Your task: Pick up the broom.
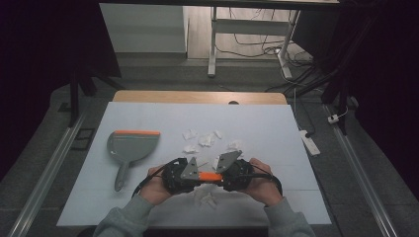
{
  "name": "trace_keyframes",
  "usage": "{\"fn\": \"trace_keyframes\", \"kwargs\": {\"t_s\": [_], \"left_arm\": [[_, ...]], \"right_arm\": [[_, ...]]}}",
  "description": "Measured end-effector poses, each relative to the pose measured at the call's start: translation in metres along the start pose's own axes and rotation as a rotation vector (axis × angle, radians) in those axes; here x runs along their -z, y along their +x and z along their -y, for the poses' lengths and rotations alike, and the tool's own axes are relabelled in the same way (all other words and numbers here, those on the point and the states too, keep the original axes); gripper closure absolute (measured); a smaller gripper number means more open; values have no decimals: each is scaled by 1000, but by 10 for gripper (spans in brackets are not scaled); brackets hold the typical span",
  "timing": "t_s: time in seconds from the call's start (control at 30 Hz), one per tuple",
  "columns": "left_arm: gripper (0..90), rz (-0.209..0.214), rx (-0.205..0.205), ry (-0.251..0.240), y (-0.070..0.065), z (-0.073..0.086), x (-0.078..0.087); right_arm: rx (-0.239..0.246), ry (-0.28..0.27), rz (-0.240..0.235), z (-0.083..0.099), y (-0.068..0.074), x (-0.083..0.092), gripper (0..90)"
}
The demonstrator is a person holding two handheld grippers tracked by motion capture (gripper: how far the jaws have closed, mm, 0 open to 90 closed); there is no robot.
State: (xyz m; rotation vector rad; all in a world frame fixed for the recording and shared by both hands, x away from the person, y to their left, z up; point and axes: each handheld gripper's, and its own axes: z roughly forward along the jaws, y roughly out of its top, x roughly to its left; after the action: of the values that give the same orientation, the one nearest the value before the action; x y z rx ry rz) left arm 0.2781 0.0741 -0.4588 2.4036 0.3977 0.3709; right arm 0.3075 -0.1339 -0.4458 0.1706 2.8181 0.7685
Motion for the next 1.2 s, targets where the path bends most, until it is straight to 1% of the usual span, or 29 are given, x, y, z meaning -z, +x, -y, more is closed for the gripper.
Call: {"fn": "trace_keyframes", "kwargs": {"t_s": [0.03,0.1,0.17,0.23,0.33,0.43,0.47,0.53,0.7,0.83,0.93,1.03,1.13,1.2], "left_arm": [[662,4,22,-24,2,1,1],[602,13,65,-56,7,4,3],[567,12,86,-78,9,6,4],[490,-8,101,-90,10,6,6],[380,-57,132,-106,10,7,8],[317,-98,171,-132,14,10,16],[306,-103,181,-139,15,11,18],[289,-116,208,-161,18,15,23],[276,-153,266,-183,22,28,34],[275,-182,299,-170,26,39,39],[276,-203,329,-160,27,52,43],[276,-213,356,-157,29,63,47],[278,-239,386,-151,28,77,49],[278,-251,405,-147,27,84,52]], "right_arm": [[1,-6,-6,0,0,0,669],[4,-27,-2,0,0,2,682],[6,-49,2,0,0,5,687],[3,-58,7,0,0,6,692],[-27,-73,11,0,-1,7,695],[-57,-78,22,4,-5,8,696],[-70,-77,25,5,-7,8,696],[-81,-82,26,8,-9,8,696],[-118,-114,37,13,-16,12,696],[-144,-132,47,17,-21,15,696],[-181,-144,61,22,-25,17,696],[-231,-180,74,29,-29,22,696],[-272,-205,85,33,-32,25,696],[-284,-208,92,34,-34,26,696]]}}
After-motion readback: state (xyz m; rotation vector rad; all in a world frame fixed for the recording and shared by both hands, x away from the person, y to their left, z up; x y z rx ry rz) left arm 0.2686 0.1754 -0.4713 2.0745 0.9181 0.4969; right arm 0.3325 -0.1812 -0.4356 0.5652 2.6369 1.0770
